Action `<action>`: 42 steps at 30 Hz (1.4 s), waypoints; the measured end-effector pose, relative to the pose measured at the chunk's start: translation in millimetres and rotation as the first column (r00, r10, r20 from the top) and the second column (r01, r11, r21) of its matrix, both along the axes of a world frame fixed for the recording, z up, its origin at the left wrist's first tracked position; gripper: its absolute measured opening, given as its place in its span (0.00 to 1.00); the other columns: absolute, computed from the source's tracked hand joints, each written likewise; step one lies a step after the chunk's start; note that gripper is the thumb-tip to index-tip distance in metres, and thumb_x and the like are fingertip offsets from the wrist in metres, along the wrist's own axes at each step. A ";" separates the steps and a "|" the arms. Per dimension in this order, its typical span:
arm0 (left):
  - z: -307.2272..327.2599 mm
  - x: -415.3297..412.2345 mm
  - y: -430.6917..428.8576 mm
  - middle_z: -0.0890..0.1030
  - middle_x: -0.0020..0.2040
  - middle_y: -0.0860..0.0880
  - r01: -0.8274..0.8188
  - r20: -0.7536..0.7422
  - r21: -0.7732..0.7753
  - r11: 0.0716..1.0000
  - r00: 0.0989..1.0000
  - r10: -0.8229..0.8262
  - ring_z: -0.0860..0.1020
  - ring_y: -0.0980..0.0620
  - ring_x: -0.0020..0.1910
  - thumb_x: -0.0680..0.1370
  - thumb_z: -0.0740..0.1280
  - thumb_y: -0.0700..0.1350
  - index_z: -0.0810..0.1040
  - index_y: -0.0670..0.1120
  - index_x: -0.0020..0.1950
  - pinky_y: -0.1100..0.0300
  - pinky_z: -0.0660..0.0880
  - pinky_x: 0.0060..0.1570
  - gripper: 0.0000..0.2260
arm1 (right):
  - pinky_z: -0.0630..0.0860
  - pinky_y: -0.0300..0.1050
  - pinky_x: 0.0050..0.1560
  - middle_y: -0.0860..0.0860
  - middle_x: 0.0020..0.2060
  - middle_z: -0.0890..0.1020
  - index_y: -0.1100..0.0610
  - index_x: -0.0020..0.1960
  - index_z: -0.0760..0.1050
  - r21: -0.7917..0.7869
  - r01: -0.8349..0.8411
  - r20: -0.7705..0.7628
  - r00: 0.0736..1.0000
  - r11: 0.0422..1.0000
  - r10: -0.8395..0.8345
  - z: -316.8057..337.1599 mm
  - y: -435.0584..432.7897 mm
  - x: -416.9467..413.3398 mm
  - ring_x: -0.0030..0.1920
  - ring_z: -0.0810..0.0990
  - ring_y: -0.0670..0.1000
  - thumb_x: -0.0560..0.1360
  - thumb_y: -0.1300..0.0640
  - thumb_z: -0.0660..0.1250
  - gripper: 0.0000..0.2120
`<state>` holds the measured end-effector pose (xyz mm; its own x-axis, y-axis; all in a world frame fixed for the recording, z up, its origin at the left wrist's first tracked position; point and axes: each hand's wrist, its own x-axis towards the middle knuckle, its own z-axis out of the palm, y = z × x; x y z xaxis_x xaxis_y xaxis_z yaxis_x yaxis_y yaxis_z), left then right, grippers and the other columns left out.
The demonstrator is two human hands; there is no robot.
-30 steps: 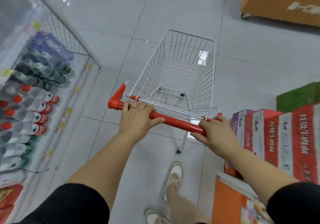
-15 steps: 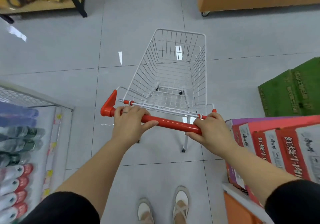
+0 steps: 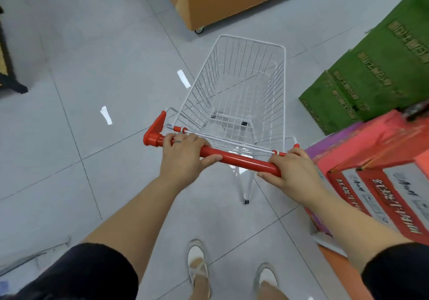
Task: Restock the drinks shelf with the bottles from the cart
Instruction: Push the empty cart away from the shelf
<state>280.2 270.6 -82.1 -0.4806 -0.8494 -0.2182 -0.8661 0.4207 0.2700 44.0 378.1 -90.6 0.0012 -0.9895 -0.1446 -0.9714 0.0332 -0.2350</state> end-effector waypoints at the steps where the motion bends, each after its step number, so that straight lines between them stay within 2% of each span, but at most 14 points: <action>1: -0.4 -5.5 -9.9 0.78 0.54 0.56 0.036 -0.003 -0.006 0.999 0.999 -0.036 0.72 0.52 0.58 0.72 0.55 0.69 0.78 0.56 0.54 0.54 0.54 0.64 0.23 | 0.56 0.38 0.50 0.45 0.28 0.74 0.50 0.39 0.75 0.012 0.037 0.001 0.999 0.999 -0.038 -0.5 -1.1 -1.3 0.34 0.72 0.49 0.71 0.32 0.57 0.22; 4: 2.2 -26.6 -33.7 0.79 0.53 0.56 0.139 -0.007 -0.013 0.990 0.990 -0.140 0.72 0.51 0.58 0.72 0.56 0.68 0.78 0.55 0.54 0.53 0.54 0.64 0.22 | 0.58 0.41 0.52 0.45 0.28 0.70 0.50 0.39 0.74 0.040 0.150 0.003 0.989 0.988 -0.150 0.9 -3.1 -8.6 0.35 0.72 0.51 0.72 0.36 0.62 0.18; 7: 5.5 -54.8 -54.1 0.78 0.52 0.56 0.244 -0.004 -0.010 0.970 0.970 -0.244 0.72 0.51 0.58 0.72 0.57 0.68 0.78 0.55 0.54 0.51 0.55 0.65 0.22 | 0.58 0.40 0.51 0.43 0.28 0.69 0.47 0.38 0.71 0.061 0.257 0.015 0.966 0.965 -0.258 1.6 -2.7 -20.4 0.34 0.69 0.49 0.71 0.33 0.57 0.18; 9: 7.5 -74.2 -66.8 0.78 0.51 0.56 0.301 0.002 0.002 0.954 0.954 -0.301 0.72 0.52 0.58 0.72 0.57 0.68 0.78 0.56 0.53 0.51 0.55 0.66 0.21 | 0.59 0.40 0.52 0.43 0.28 0.70 0.48 0.40 0.74 0.053 0.320 0.028 0.946 0.946 -0.321 1.1 -2.0 -28.0 0.34 0.68 0.48 0.71 0.32 0.55 0.20; 12: 10.0 -103.3 -83.9 0.77 0.49 0.56 0.374 0.023 0.029 0.927 0.927 -0.375 0.72 0.52 0.57 0.72 0.57 0.68 0.77 0.57 0.53 0.52 0.54 0.66 0.21 | 0.60 0.40 0.54 0.43 0.29 0.72 0.50 0.43 0.77 0.066 0.402 0.051 0.913 0.913 -0.406 5.8 -4.6 -38.0 0.33 0.69 0.47 0.72 0.35 0.60 0.19; 14: 11.3 -119.9 -92.7 0.77 0.48 0.57 0.422 0.025 0.044 0.905 0.906 -0.423 0.72 0.52 0.57 0.72 0.57 0.69 0.78 0.57 0.53 0.53 0.54 0.66 0.21 | 0.63 0.43 0.55 0.43 0.28 0.72 0.49 0.39 0.74 0.087 0.449 0.049 0.890 0.889 -0.454 8.5 -3.6 -42.4 0.33 0.70 0.48 0.72 0.35 0.59 0.18; 16: 12.5 -135.0 -101.0 0.77 0.48 0.57 0.472 0.010 0.039 0.881 0.881 -0.473 0.72 0.52 0.56 0.71 0.57 0.69 0.78 0.57 0.52 0.53 0.53 0.65 0.21 | 0.64 0.44 0.55 0.42 0.25 0.67 0.47 0.36 0.68 0.083 0.501 0.049 0.861 0.861 -0.506 10.6 -3.8 -46.3 0.31 0.67 0.47 0.72 0.34 0.58 0.18; 19: 12.2 -155.5 -112.4 0.77 0.48 0.56 0.544 0.001 0.049 0.838 0.839 -0.545 0.72 0.52 0.56 0.71 0.55 0.69 0.78 0.57 0.53 0.53 0.52 0.65 0.23 | 0.62 0.43 0.55 0.43 0.27 0.68 0.48 0.37 0.70 0.112 0.572 0.045 0.814 0.813 -0.579 12.2 -4.2 -50.3 0.33 0.67 0.48 0.72 0.34 0.59 0.18; 26: 10.4 -195.5 -144.4 0.78 0.50 0.56 0.675 -0.016 0.057 0.736 0.737 -0.675 0.72 0.51 0.57 0.71 0.55 0.69 0.78 0.56 0.53 0.51 0.52 0.67 0.24 | 0.60 0.41 0.58 0.44 0.34 0.74 0.49 0.46 0.76 0.136 0.687 0.042 0.716 0.714 -0.697 16.1 -17.4 -55.6 0.38 0.69 0.48 0.72 0.34 0.58 0.20; 31: 7.6 -215.9 -167.2 0.79 0.54 0.54 0.741 -0.005 0.036 0.671 0.671 -0.741 0.72 0.50 0.59 0.72 0.56 0.68 0.78 0.55 0.56 0.51 0.53 0.67 0.23 | 0.60 0.42 0.62 0.46 0.32 0.75 0.51 0.44 0.76 0.164 0.738 0.007 0.662 0.654 -0.749 18.9 -34.3 -60.9 0.39 0.75 0.50 0.73 0.35 0.59 0.20; 35: 5.8 -235.9 -180.2 0.78 0.57 0.54 0.774 0.021 0.049 0.632 0.632 -0.775 0.70 0.50 0.62 0.74 0.56 0.67 0.77 0.55 0.57 0.51 0.52 0.68 0.22 | 0.57 0.42 0.67 0.43 0.29 0.69 0.51 0.46 0.75 0.199 0.764 -0.057 0.635 0.614 -0.771 23.4 -47.3 -69.4 0.42 0.75 0.50 0.74 0.36 0.58 0.20; 38: 1.9 -253.3 -188.4 0.78 0.56 0.53 0.778 0.002 0.045 0.627 0.628 -0.778 0.70 0.49 0.62 0.74 0.56 0.67 0.77 0.55 0.56 0.50 0.53 0.68 0.22 | 0.57 0.45 0.70 0.41 0.27 0.66 0.49 0.42 0.72 0.193 0.788 -0.025 0.599 0.584 -0.800 23.0 -55.0 -81.0 0.36 0.69 0.47 0.74 0.36 0.59 0.16; 40: 0.7 -260.8 -191.3 0.78 0.56 0.53 0.780 0.005 0.044 0.625 0.625 -0.781 0.70 0.49 0.62 0.73 0.56 0.67 0.77 0.55 0.56 0.49 0.53 0.68 0.22 | 0.56 0.45 0.71 0.43 0.29 0.70 0.48 0.44 0.73 0.208 0.788 -0.051 0.600 0.579 -0.799 23.5 -57.8 -88.1 0.36 0.69 0.47 0.73 0.35 0.58 0.17; 42: -0.8 -262.8 -191.4 0.78 0.57 0.53 0.786 0.013 0.042 0.616 0.616 -0.787 0.69 0.49 0.62 0.74 0.56 0.67 0.77 0.55 0.57 0.50 0.52 0.67 0.22 | 0.54 0.44 0.71 0.45 0.35 0.77 0.49 0.50 0.76 0.230 0.775 -0.104 0.621 0.589 -0.777 22.7 -58.4 -91.0 0.40 0.73 0.48 0.73 0.34 0.56 0.20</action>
<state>17.4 79.2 -83.0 -0.9552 -0.1418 -0.2597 -0.2141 0.9370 0.2759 -47.0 319.7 -67.9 -0.7488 -0.5516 -0.3675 -0.5504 0.8264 -0.1189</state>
